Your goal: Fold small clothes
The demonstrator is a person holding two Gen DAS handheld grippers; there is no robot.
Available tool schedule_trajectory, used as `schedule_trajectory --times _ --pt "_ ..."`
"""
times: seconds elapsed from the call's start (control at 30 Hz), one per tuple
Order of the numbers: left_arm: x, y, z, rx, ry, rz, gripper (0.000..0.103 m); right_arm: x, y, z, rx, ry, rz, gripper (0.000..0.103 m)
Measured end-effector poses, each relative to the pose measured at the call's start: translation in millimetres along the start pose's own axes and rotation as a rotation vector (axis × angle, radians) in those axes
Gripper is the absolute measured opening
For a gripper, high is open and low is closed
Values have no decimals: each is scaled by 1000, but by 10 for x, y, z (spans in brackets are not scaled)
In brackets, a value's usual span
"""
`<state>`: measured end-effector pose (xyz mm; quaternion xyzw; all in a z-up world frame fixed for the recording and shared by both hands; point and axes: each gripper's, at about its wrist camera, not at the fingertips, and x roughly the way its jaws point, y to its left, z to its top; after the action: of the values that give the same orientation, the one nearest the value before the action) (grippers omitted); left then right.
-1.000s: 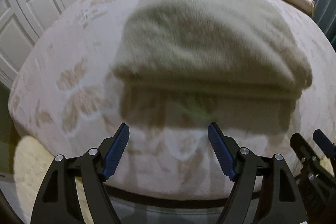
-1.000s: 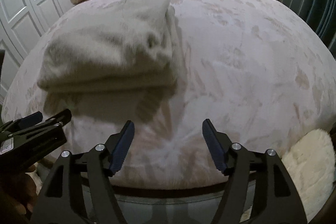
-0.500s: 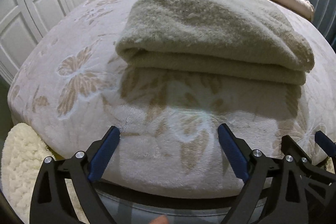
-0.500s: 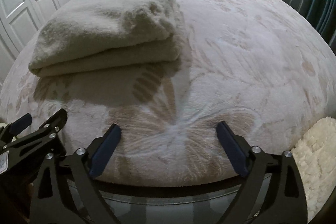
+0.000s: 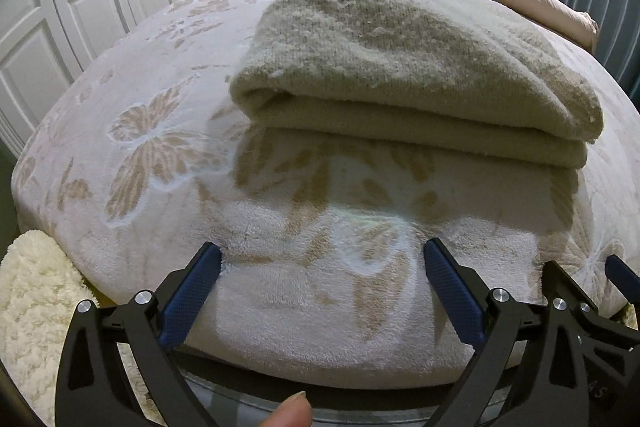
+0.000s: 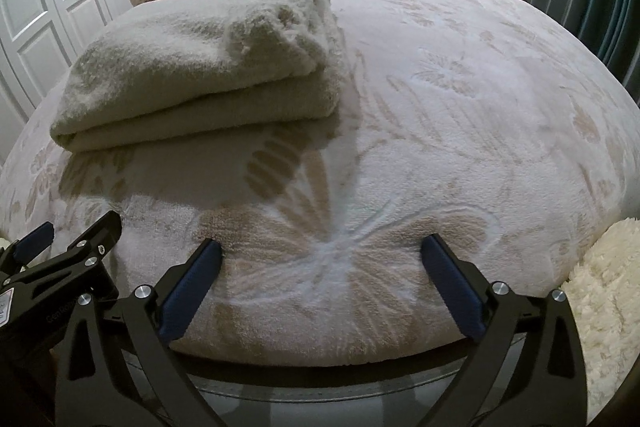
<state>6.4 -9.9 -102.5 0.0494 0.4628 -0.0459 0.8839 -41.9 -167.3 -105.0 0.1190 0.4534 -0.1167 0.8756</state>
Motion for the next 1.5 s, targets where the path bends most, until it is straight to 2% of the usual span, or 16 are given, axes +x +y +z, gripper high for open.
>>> schedule_trajectory --times 0.53,0.83,0.97,1.23,1.5 --pt "10 30 35 -1 -1 1 98 29 37 28 -20 -6 11 98" --pt "68 -7 190 1 87 12 98 52 30 93 -4 57 -2 98" --pt "92 8 219 -5 102 14 98 62 24 103 1 69 -2 98" --pt "133 136 301 0 97 5 98 86 119 175 -27 66 -5 98" --pt "167 177 304 1 76 28 98 105 135 173 -39 56 -7 98"
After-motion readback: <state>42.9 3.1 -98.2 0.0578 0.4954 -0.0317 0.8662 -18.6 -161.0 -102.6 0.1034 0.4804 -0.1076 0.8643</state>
